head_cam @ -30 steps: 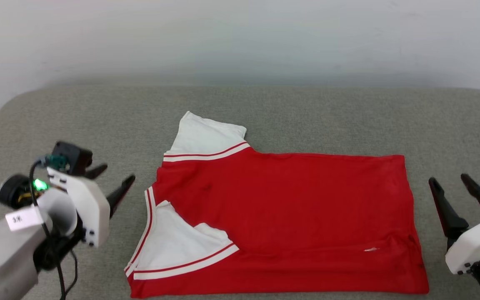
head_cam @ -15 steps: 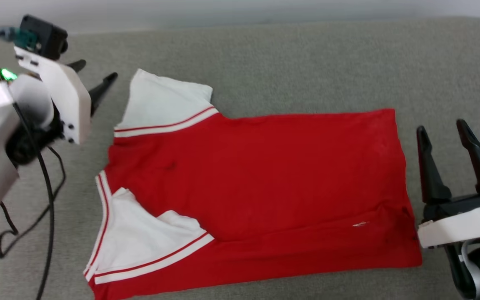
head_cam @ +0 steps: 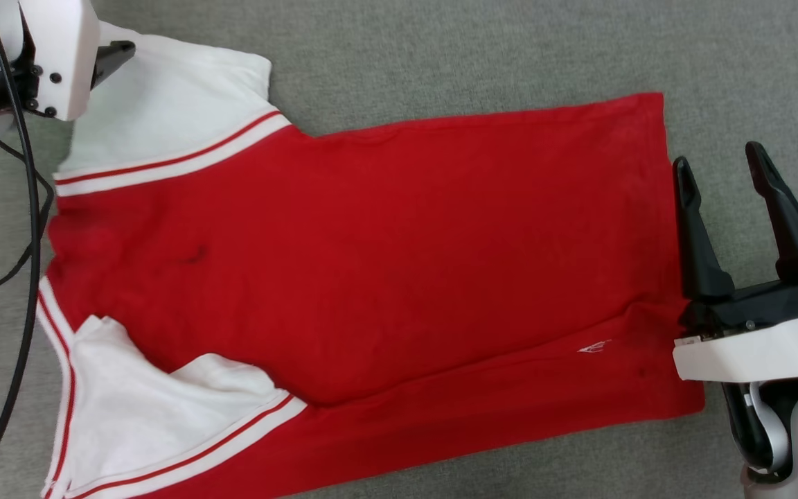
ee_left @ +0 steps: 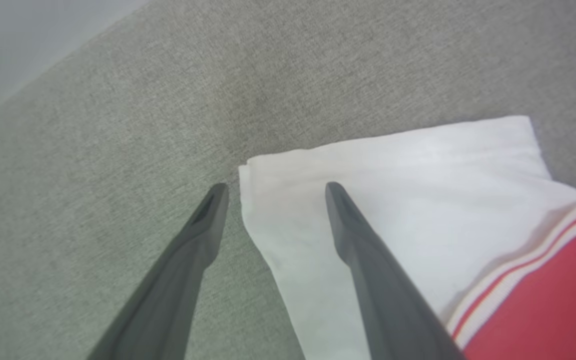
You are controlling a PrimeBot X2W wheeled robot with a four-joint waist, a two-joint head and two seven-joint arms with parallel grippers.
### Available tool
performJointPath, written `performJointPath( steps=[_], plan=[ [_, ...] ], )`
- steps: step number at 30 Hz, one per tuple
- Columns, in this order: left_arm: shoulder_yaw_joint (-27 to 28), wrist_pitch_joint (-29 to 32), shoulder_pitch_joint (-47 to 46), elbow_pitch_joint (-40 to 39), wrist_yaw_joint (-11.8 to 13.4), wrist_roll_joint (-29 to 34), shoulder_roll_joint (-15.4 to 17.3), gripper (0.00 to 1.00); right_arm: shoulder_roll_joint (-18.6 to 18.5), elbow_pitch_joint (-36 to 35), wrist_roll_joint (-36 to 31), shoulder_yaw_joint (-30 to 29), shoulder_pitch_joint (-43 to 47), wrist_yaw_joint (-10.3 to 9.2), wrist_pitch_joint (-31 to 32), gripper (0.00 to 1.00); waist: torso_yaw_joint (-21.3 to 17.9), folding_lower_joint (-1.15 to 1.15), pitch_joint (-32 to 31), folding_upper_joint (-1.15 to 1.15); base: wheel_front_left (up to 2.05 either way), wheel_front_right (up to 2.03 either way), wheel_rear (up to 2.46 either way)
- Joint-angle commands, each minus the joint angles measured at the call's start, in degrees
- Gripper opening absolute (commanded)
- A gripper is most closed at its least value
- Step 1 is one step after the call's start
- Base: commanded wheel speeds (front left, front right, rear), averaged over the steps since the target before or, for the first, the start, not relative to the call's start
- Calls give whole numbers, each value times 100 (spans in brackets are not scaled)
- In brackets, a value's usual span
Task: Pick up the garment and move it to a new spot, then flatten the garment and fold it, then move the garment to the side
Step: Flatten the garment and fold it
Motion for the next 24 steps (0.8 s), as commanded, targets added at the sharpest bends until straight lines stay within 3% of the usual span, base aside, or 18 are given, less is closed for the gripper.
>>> performJointPath(
  steps=[1, 8, 9, 10, 11, 17, 22, 24],
  plan=[
    [-64, 121, -128, 82, -22, 57, -22, 100, 41, -44, -26, 8, -106, -5, -29, 100, -156, -1, 283, 0, 0, 0, 0],
    [-488, 755, 56, 343, -24, 49, -71, 100, 68, -24, -51, -10, -152, -5, -63, 100, -170, -1, 436, 0, 0, 0, 0],
    [-546, 850, 106, 341, -27, 27, -54, 94, 69, -20, -51, -21, -163, -5, -61, 100, -164, -1, 433, 0, 0, 0, 0],
    [-570, 859, 140, 325, -29, 13, -37, 12, 71, -19, -47, -27, -183, -5, -53, 100, -160, -1, 429, 0, 0, 0, 0],
    [-569, 843, 196, 306, -30, -39, -33, 0, 73, -17, -40, -32, -207, -5, -50, 100, -155, -1, 416, 0, 0, 0, 0],
    [-556, 276, 169, 120, -33, 30, -4, 0, -111, -30, 23, -100, -354, -6, 110, 100, -20, -1, 219, 0, 0, 0, 0],
    [-451, -333, 75, -34, -33, -3, -124, 0, -506, -33, 111, -143, -619, -5, 563, 100, 132, -1, -1, 0, 0, 0, 0],
    [-484, -558, 75, -142, -34, 38, -161, 0, -825, 10, 262, -89, -802, -5, 1007, 100, 216, -1, -112, 0, 0, 0, 0]
  ],
)
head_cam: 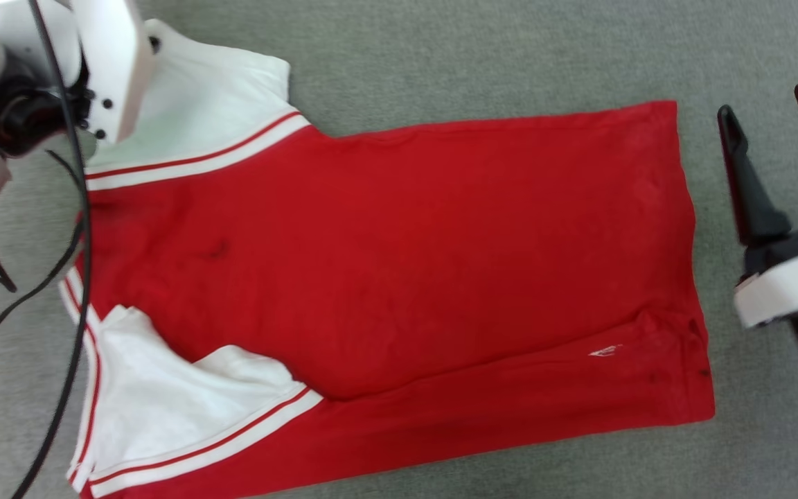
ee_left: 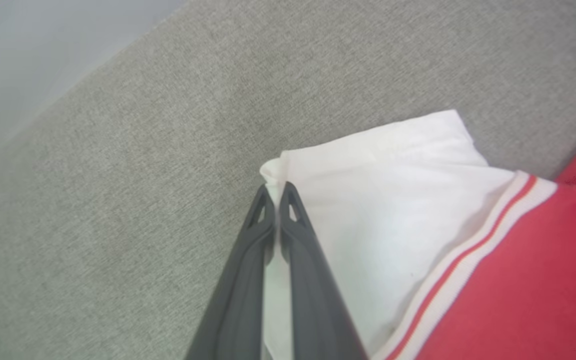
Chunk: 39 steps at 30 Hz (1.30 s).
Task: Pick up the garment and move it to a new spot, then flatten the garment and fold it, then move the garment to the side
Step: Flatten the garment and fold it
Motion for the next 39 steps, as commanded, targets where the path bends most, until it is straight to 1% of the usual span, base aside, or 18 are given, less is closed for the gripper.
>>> performJointPath(
  steps=[1, 4, 7, 10, 13, 14, 17, 19, 24, 29, 32, 33, 34, 35, 39],
  plan=[
    [-43, -180, 66, -91, -1, 75, -12, 0, -309, 90, 242, 49, -280, -7, 483, 100, 172, -1, -192, 0, 0, 0, 0],
    [-110, -442, 98, -294, -1, 109, -50, 0, -802, 312, 600, 166, -612, -7, 1368, 100, 300, -1, -301, 0, 0, 0, 0],
    [-170, -627, 117, -493, -1, 156, -38, 0, -1302, 611, 1066, 432, -949, -7, 2429, 100, 416, -1, -369, 0, 0, 0, 0],
    [-210, -767, 141, -681, -1, 176, -29, 0, -1719, 833, 1420, 688, -1296, -6, 3259, 100, 527, -1, -390, 0, 0, 0, 0],
    [-239, -874, 114, -849, -1, 192, -46, 0, -1973, 1107, 1716, 991, -1538, -6, 3976, 100, 640, -1, -364, 0, 0, 0, 0],
    [-239, -874, 114, -849, -1, 192, -46, 0, -1973, 1107, 1716, 991, -1538, -6, 3976, 100, 640, -1, -364, 0, 0, 0, 0],
    [-265, -937, 60, -988, -2, 180, -85, 0, -2174, 1356, 1860, 1221, -1816, -7, 4436, 100, 758, -1, -289, 0, 0, 0, 0],
    [-276, -971, 1, -1045, -2, 195, -94, 0, -2188, 1543, 1877, 1363, -1939, -7, 4594, 100, 821, -1, -219, 0, 0, 0, 0],
    [-307, -1082, -89, -1111, -2, 223, -110, 0, -2007, 2084, 1864, 1646, -2268, -7, 4653, 100, 937, -1, -35, 0, 0, 0, 0],
    [-337, -1150, -170, -1122, -2, 233, -116, 0, -1976, 2650, 1726, 2273, -2306, -5, 4616, 100, 994, -1, 66, 0, 0, 0, 0],
    [-355, -1200, -169, -1100, -2, 233, -132, 0, -1988, 2936, 1824, 2584, -2235, -4, 4547, 100, 1009, -1, 57, 0, 0, 0, 0],
    [-362, -1217, -144, -1088, -2, 230, -135, 0, -1984, 3006, 1861, 2617, -2240, 2, 4473, 49, 1009, -1, 31, 0, 0, 0, 0],
    [-365, -1256, -107, -1074, -2, 229, -137, 0, -1983, 3057, 1878, 2630, -2253, 2, 4348, 2, 1008, -1, -7, 0, 0, 0, 0],
    [-368, -1279, -48, -1045, -2, 207, -137, 0, -1991, 3109, 1884, 2636, -2254, 1, 4243, 0, 1001, -1, -59, 0, 0, 0, 0],
    [-386, -1410, 156, -975, -2, 149, -153, 0, -2018, 3211, 1893, 2474, -2296, -7, 3589, 0, 968, -1, -305, 0, 0, 0, 0]
  ],
)
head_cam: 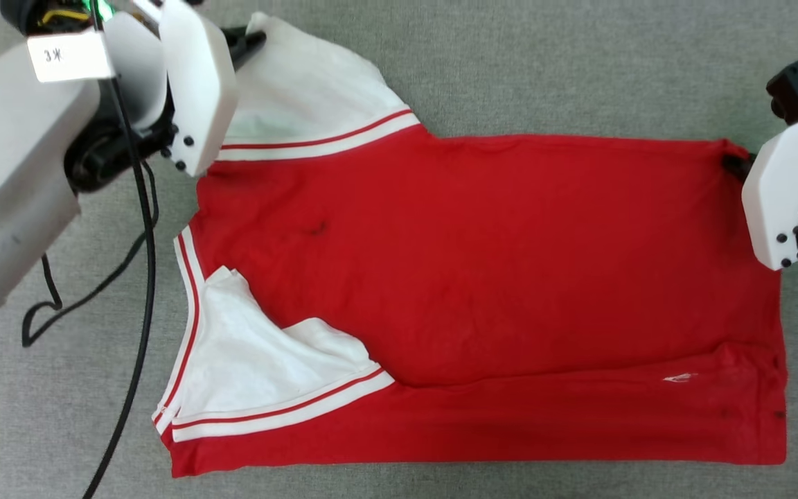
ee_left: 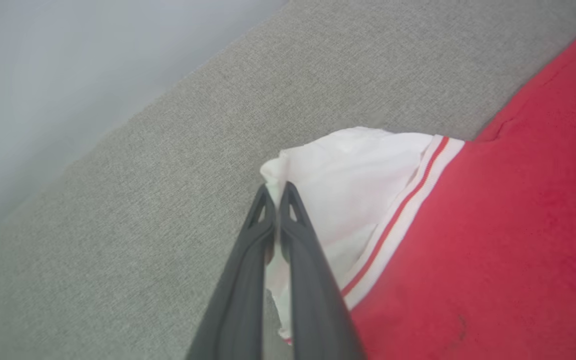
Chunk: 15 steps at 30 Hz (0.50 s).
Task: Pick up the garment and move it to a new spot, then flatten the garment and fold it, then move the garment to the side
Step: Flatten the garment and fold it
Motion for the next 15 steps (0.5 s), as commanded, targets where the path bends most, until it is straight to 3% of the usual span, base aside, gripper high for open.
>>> performJointPath(
  steps=[1, 10, 15],
  plan=[
    [-11, -74, 139, 21, -2, -50, -5, 0, 27, 116, 0, -5, 176, -8, -184, 0, -26, 1, -182, 0, 0, 0, 0],
    [-31, -494, 905, -92, -2, -154, 206, 0, 170, 10, 71, -160, 761, -8, -1463, 0, -76, 1, -1105, 0, 0, 0, 0],
    [-35, -628, 1452, -374, 76, -170, 400, 0, 150, -168, 107, -205, 1301, -8, -1695, 0, -31, 1, -1523, 0, 0, 0, 0]
  ],
)
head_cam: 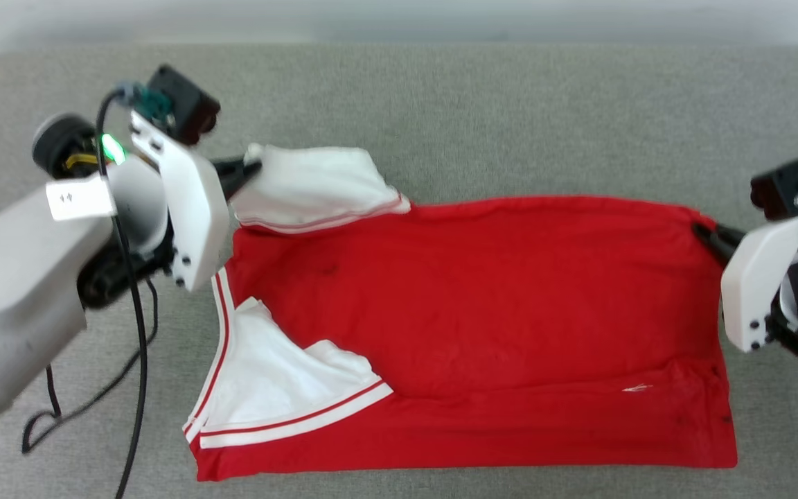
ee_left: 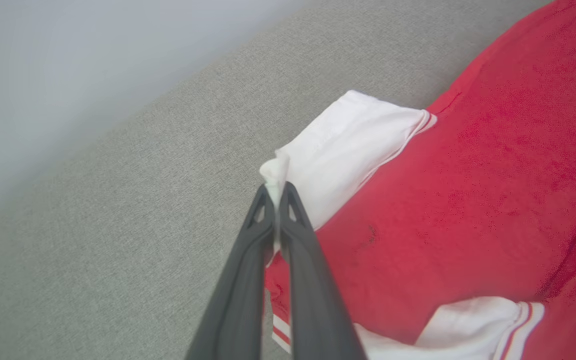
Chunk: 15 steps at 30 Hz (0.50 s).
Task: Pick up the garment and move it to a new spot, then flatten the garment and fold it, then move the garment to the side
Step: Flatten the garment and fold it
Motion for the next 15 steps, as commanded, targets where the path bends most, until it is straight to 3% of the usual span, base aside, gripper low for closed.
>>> performJointPath(
  steps=[1, 15],
  plan=[
    [0, -51, 243, -131, 62, -6, 54, 0, -34, -77, 28, -37, 223, -9, -66, 0, 46, 1, -282, 0, 0, 0, 0],
    [-5, -323, 2054, -1576, 915, -218, 842, 0, -117, -803, 278, -388, 1946, -9, -46, 0, 153, 1, -971, 0, 0, 0, 0]
  ],
)
